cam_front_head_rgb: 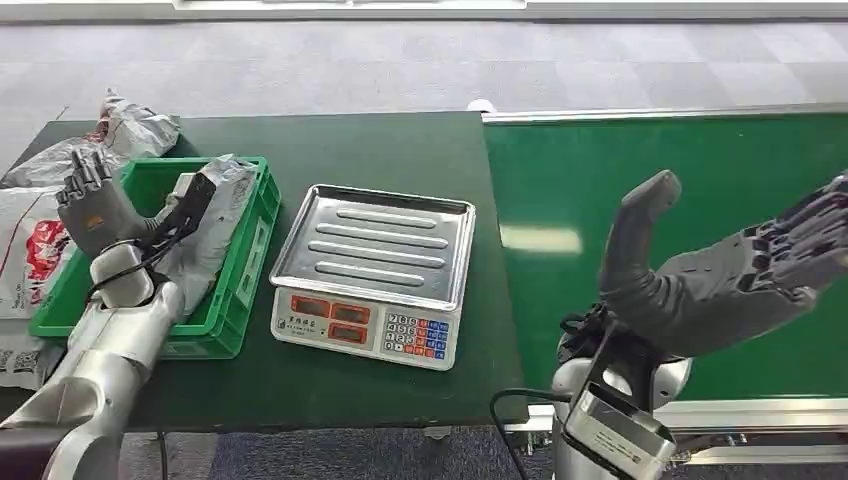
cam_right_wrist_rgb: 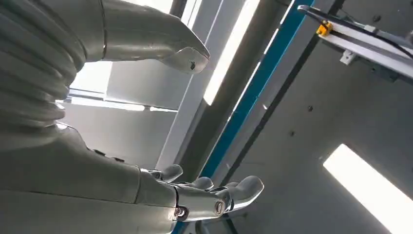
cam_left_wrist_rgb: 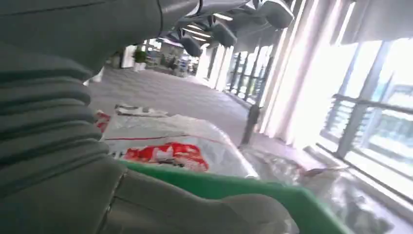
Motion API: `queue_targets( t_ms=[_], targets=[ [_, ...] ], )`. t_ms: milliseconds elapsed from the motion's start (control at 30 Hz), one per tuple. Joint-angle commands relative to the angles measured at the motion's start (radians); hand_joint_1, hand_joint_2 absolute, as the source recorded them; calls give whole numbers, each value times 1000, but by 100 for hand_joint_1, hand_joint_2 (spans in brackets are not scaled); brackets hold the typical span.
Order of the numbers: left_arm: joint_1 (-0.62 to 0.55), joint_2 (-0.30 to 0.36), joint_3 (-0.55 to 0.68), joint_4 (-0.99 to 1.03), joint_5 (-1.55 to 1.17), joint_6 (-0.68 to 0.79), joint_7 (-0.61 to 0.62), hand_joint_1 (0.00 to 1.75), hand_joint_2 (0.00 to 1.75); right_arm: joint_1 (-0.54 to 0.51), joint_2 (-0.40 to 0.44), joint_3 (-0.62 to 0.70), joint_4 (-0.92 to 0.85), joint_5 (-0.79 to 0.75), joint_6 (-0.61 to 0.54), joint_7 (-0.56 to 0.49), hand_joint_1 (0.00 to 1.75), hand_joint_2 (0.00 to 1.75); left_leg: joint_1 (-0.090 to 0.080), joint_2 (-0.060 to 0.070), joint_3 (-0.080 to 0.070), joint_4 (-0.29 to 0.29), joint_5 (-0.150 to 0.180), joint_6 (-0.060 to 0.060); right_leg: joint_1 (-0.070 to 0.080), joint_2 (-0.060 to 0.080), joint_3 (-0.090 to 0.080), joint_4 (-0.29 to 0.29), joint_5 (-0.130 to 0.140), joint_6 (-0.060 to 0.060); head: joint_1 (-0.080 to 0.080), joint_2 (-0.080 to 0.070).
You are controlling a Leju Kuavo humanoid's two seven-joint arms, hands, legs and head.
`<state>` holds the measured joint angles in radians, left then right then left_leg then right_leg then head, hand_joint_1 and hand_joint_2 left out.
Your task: Moved the parcel from conveyor to table for the left to box.
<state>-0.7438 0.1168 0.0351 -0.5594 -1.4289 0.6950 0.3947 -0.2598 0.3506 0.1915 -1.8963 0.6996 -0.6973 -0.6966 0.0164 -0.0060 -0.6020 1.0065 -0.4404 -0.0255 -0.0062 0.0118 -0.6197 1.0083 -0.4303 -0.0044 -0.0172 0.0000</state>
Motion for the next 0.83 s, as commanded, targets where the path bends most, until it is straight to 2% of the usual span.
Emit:
queue_targets(
  t_ms=[33, 67, 100, 133, 200, 233, 267, 333, 367, 400, 433, 467, 500, 533, 567, 633, 667, 733, 833],
  targets=[
    [148, -352, 505, -810, 1010, 3, -1093, 0, 0, 34, -2, -6, 128, -40, -1, -2, 0, 175, 2, -11, -3, 3, -1, 3, 3, -12, 3, -1, -3, 2, 0, 0],
    [148, -352, 505, -810, 1010, 3, -1093, 0, 0, 34, -2, -6, 128, -40, -1, -2, 0, 175, 2, 0, -2, 1, 0, 2, 2, -1, 0, -3, 1, 2, 1, 0],
    [201, -343, 378, -893, 1182, 3, -1093, 0, 0, 29, -2, -8, 150, -61, -1, -2, 0, 175, 1, 1, -2, -1, -1, 3, 1, 0, 2, -4, 1, 3, 2, 0],
    [254, -316, 242, -950, 1384, -54, -1093, 0, 175, 28, -2, 7, 187, -120, -1, -2, 0, 175, 0, 1, 0, -2, -1, 4, 0, 0, 5, -6, 1, 4, 3, 0],
    [291, -324, 148, -970, 1512, -192, -1090, 0, 175, 35, -2, 20, 223, -182, -1, -2, 0, 175, -3, 14, 6, -1, -8, 2, -1, 13, 2, -2, 0, 3, 2, 0],
    [329, -312, 65, -1011, 1521, -271, -1037, 0, 175, 37, -15, 48, 279, -270, -1, 3, 0, 175, -3, 16, 9, -1, -9, 2, 0, 15, 5, -3, -1, 2, 1, 0],
    [344, -321, 41, -1028, 1513, -264, -1034, 0, 175, 39, -31, 47, 277, -291, -1, -2, 0, 175, -1, 21, 10, 0, -9, 2, -1, 20, 3, -3, 1, 2, 2, 0],
    [350, -323, 32, -1028, 1509, -258, -1035, 0, 175, 41, -37, 47, 274, -297, -1, -2, 0, 175, -1, 14, 7, 0, -7, 3, 0, 13, 3, -3, -1, 3, 2, 0],
    [350, -319, 33, -1023, 1509, -256, -1035, 0, 175, 42, -36, 48, 273, -297, -1, -2, 0, 175, -1, 5, 7, -1, -6, 4, 0, 5, 6, -3, -4, 4, 2, 0],
    [363, -292, -4, -1019, 1522, -345, -1006, 0, 175, 41, -64, 78, 280, -324, -1, 28, 0, 175, -1, 2, 7, -1, -6, 5, -1, 1, 8, -4, -5, 6, 3, 0],
    [391, -292, -36, -1031, 1520, -436, -982, 0, 175, 47, -82, 86, 275, -342, -1, 50, 0, 175, -2, 0, 6, -1, -7, 5, -1, -1, 9, -3, -5, 6, 2, 0],
    [418, -302, -66, -1040, 1505, -494, -968, 0, 175, 57, -94, 84, 263, -385, 16, 60, 0, 0, -3, -1, 7, -3, -6, 7, -2, -2, 10, -5, -5, 6, 3, 0],
    [455, -303, -135, -1039, 1496, -617, -926, 0, 175, 81, -114, 80, 237, -423, 63, 57, 0, 0, -3, 2, 5, -2, -6, 6, 0, -1, 9, -4, -4, 6, 2, 0],
    [476, -310, -173, -1034, 1477, -657, -937, 0, 175, 100, -122, 74, 215, -452, 109, 63, 0, 0, -3, 1, 8, -4, -6, 6, -1, -1, 12, -7, -4, 6, 2, 0],
    [496, -313, -210, -1028, 1464, -710, -951, 0, 175, 121, -133, 65, 187, -512, 200, 40, 0, 175, -3, -2, 7, -3, -6, 6, -1, -3, 10, -4, -4, 5, 2, 0],
    [536, -328, -257, -1023, 1489, -806, -989, 0, 175, 163, -134, 39, 140, -569, 325, 2, 0, 175, -4, -7, 6, -2, -5, 6, -2, -9, 11, -4, -6, 6, 2, 0],
    [545, -331, -265, -1022, 1498, -825, -999, 0, 175, 172, -137, 39, 125, -573, 349, -2, 0, 175, -5, -10, 7, -3, -6, 7, -2, -12, 13, -5, -7, 8, 2, 0],
    [564, -343, -279, -1015, 1551, -899, -1009, 0, 175, 185, -151, 62, 78, -551, 378, -2, 0, 175, -6, -5, 6, -1, -8, 8, -2, -7, 11, -4, -7, 8, 2, 0],
    [563, -337, -286, -1010, 1528, -899, -1010, 0, 175, 180, -147, 73, 80, -540, 380, -2, 0, 175, -7, -4, 7, -1, -9, 9, -4, -6, 10, -3, -7, 8, 2, 0]
  ],
)
